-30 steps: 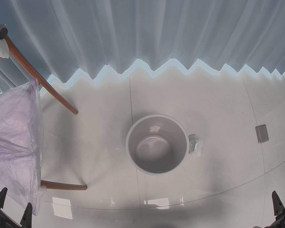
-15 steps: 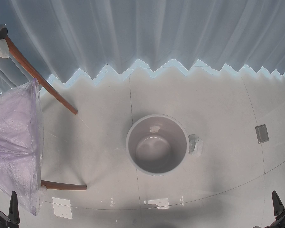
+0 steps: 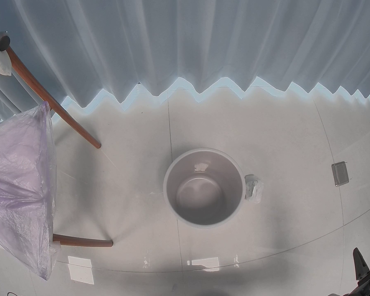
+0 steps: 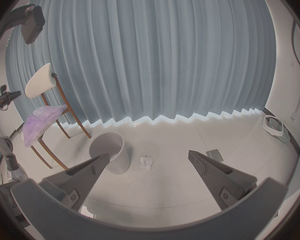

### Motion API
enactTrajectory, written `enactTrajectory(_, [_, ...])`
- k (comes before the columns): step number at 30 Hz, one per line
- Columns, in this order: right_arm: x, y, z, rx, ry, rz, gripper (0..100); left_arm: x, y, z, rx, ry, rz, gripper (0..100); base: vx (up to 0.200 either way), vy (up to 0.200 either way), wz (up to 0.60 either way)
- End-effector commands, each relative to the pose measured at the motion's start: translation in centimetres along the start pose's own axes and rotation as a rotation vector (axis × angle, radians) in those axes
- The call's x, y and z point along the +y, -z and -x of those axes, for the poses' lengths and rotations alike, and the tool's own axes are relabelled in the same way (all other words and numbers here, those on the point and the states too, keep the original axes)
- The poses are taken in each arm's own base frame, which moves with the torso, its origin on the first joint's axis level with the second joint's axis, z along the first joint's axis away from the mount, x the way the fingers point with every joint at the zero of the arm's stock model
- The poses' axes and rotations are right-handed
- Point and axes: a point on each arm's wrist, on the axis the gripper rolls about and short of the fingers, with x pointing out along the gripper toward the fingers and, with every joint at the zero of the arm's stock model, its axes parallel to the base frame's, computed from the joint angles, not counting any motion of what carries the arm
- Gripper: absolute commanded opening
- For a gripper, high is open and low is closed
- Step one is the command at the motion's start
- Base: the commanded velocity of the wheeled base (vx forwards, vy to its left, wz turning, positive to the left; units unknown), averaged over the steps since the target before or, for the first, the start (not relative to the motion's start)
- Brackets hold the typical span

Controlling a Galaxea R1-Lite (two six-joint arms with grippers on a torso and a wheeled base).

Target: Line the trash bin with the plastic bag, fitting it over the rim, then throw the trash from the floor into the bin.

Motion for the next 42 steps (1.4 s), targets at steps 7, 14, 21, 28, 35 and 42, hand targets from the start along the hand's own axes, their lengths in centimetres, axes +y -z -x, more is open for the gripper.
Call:
enactTrajectory(7, [0.0, 0.5, 0.0, 0.002, -0.001, 0.0, 100, 1.7, -3.9, -7.0, 0.122, 0.203, 0.04, 100, 0.0, 0.0, 0.0])
enactTrajectory(14, [0.0, 0.5, 0.0, 0.002, -0.001, 0.0, 100, 1.6, -2.2, -10.7, 0.271, 0.256, 0.221, 100, 0.0, 0.0, 0.0])
enactTrajectory(21, [0.0, 0.5, 0.0, 0.0, -0.001, 0.0, 100, 1.4, -1.2, -11.7, 0.334, 0.257, 0.28, 100, 0.0, 0.0, 0.0])
enactTrajectory(28, [0.0, 0.5, 0.0, 0.002, -0.001, 0.0, 100, 1.5, 0.5, -12.7, 0.452, 0.103, 0.257, 100, 0.0, 0.0, 0.0])
enactTrajectory(35, [0.0, 0.5, 0.0, 0.0, 0.001, 0.0, 100, 0.9, 3.4, -13.6, 0.606, 0.033, 0.223, 100, 0.0, 0.0, 0.0])
enactTrajectory(42, [0.0, 0.5, 0.0, 0.0, -0.001, 0.0, 100, 0.6, 5.2, -14.5, 0.698, 0.036, 0.23, 100, 0.0, 0.0, 0.0])
